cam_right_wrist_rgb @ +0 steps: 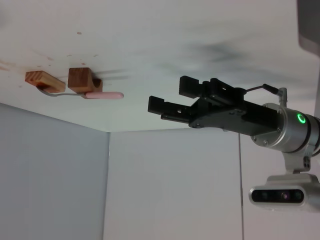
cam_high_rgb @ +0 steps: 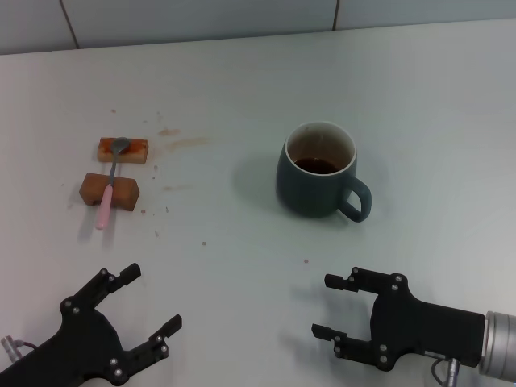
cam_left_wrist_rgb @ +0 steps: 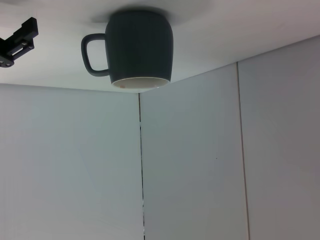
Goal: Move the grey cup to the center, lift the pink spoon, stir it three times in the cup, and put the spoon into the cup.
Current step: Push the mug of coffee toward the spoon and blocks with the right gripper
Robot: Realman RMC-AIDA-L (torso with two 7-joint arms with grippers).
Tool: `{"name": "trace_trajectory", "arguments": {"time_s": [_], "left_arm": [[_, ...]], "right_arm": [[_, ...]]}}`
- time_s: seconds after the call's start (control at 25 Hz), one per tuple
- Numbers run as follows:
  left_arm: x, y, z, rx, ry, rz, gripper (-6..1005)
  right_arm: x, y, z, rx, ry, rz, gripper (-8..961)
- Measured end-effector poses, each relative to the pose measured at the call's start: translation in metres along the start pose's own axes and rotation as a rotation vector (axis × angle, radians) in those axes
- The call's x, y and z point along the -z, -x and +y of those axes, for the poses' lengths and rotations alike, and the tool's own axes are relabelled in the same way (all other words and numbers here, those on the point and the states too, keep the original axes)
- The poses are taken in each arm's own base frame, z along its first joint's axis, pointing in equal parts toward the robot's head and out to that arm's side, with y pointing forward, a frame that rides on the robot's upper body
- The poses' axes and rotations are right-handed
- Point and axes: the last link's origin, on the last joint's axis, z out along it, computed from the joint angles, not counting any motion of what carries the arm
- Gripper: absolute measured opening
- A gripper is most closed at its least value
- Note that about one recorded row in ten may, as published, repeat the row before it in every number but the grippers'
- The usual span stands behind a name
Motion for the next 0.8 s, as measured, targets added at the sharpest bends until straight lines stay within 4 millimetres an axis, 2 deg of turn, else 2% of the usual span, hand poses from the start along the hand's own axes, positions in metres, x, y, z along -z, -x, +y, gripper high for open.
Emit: {"name": "trace_trajectory", "arguments": {"time_s": [0.8], "left_arm": [[-0.0002, 0.0000, 0.0002, 0.000, 0.000, 0.000, 851]], "right_arm": [[-0.0001, 0.0002, 0.0004, -0.001, 0.001, -0.002, 664]]}}
